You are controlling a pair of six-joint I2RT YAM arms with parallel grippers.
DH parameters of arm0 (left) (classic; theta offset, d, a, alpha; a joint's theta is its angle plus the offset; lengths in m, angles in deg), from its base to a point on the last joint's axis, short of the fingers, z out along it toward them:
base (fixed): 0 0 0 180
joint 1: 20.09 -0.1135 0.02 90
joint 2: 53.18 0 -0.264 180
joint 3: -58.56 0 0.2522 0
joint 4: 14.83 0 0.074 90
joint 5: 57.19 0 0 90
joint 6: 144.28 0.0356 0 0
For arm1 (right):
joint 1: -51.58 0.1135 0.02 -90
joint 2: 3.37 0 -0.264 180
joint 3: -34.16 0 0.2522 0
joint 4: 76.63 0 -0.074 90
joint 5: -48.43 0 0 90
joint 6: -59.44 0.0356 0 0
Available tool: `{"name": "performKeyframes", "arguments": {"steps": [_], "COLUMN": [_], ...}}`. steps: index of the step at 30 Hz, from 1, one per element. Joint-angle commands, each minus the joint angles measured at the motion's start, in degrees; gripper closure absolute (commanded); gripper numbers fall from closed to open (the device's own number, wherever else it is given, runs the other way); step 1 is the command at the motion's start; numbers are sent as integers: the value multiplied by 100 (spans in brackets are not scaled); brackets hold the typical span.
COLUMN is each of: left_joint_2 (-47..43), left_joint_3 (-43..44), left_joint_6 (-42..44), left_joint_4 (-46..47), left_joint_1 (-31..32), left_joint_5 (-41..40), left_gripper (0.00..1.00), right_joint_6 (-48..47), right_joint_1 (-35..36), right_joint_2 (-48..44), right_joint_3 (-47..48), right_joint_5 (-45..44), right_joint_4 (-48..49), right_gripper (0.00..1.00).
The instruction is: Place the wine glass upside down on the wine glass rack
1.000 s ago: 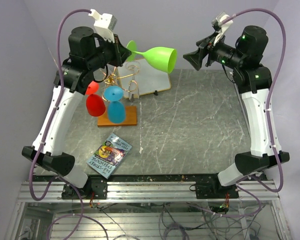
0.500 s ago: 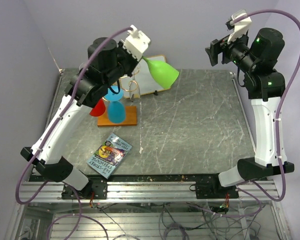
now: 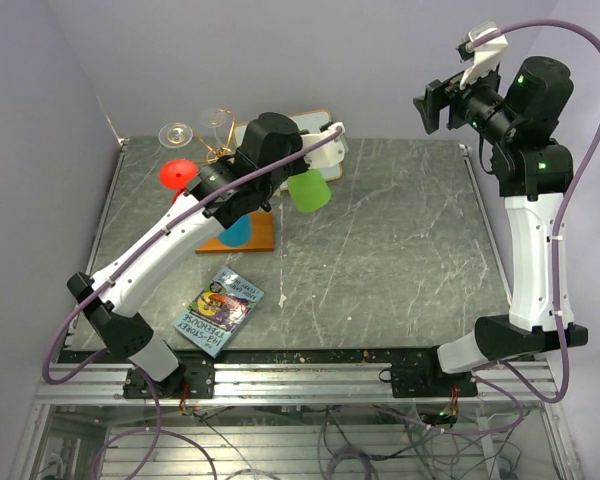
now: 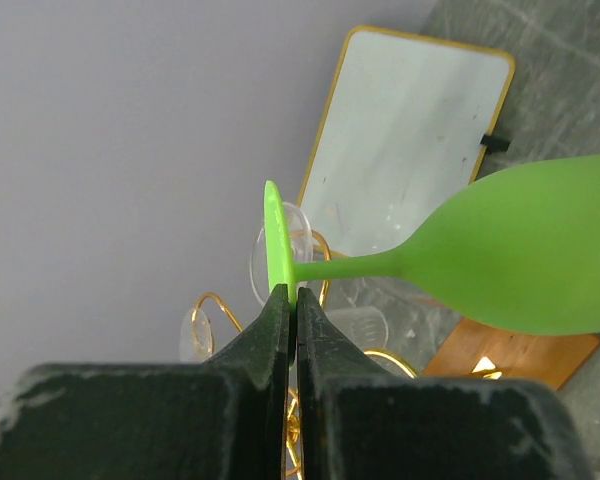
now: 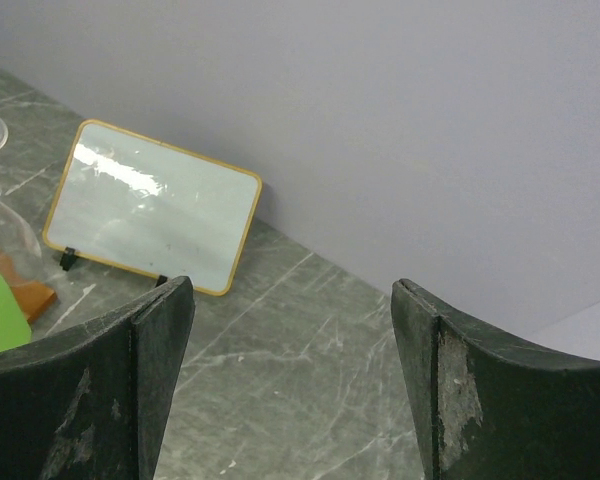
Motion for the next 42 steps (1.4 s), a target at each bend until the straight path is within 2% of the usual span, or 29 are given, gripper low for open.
{"name": "performKeyframes", "arguments": {"steps": [1,11,28,42], "left_joint_2": [-54,-169,-208,-267], "left_joint_3": [-107,-431,-498,-463], "left_joint_6": [458,660,697,509], "left_joint_4": [166,47,-193,-674], "left_joint_1": [28,32,5,-256], "left_joint_5": [-444,-667,-853,-811], "left_gripper": [93,93,93,93], "right_joint_6": [90,182,293,318], "right_joint_1": [-59,-157,-337,-407], "right_joint_2": [-91,-110,-187,-214], "right_joint_3": [-82,-192,-291,-417], "right_joint_5": [193,439,705,823], "right_joint_4": [34,103,160,212], "right_gripper": [21,20,19,18]}}
